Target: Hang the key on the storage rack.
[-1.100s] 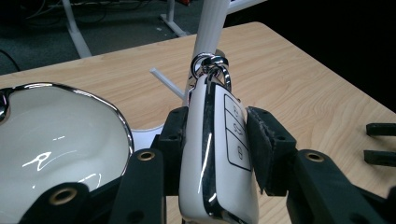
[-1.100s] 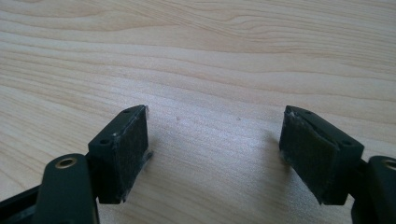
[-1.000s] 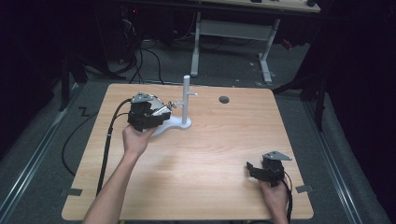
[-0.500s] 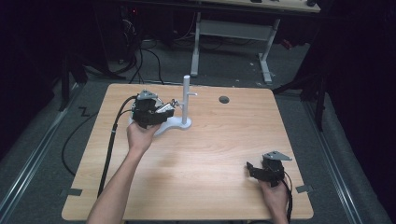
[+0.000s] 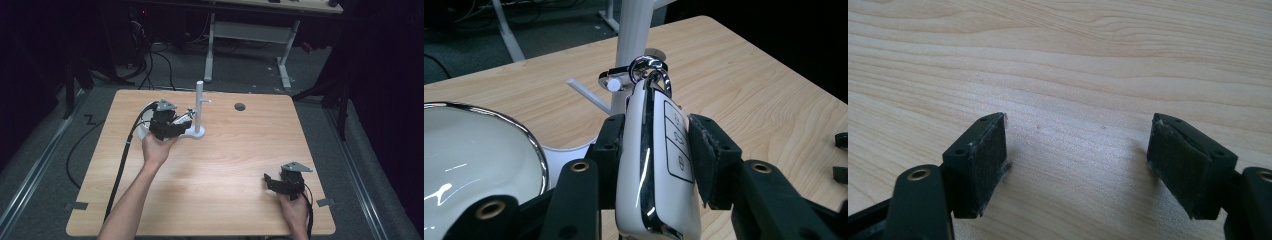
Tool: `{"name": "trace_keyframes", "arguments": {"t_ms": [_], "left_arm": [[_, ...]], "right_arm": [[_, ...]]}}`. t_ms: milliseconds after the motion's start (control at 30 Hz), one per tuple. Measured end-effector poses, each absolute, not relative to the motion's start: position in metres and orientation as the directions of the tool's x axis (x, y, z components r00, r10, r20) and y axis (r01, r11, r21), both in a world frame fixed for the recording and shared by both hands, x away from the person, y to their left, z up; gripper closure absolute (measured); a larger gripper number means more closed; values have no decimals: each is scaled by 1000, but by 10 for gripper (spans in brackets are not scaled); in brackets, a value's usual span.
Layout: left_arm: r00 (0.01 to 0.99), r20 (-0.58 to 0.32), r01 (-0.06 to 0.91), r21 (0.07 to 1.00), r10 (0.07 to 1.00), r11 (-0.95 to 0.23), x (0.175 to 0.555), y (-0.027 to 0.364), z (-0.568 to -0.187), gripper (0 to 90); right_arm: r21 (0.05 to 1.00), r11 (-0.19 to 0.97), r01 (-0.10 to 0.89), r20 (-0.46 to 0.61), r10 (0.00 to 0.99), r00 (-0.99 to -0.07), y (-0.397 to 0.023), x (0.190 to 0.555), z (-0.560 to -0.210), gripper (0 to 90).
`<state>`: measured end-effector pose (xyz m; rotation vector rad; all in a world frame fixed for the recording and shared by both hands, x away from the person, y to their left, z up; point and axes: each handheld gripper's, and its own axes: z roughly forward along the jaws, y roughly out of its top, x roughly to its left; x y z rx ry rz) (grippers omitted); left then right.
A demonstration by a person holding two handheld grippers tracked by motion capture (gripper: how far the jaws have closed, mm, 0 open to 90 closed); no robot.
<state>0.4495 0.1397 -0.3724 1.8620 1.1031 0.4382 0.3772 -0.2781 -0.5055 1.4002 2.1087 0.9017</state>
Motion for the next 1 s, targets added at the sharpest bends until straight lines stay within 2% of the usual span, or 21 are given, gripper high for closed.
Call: {"name": "trace_keyframes", "arguments": {"t_ms": [1000], "left_arm": [[506, -140, 542, 819, 851, -188, 458, 129, -397, 598]], "right_arm": [[728, 273, 628, -14, 923, -386, -278, 377, -506, 238]]}}
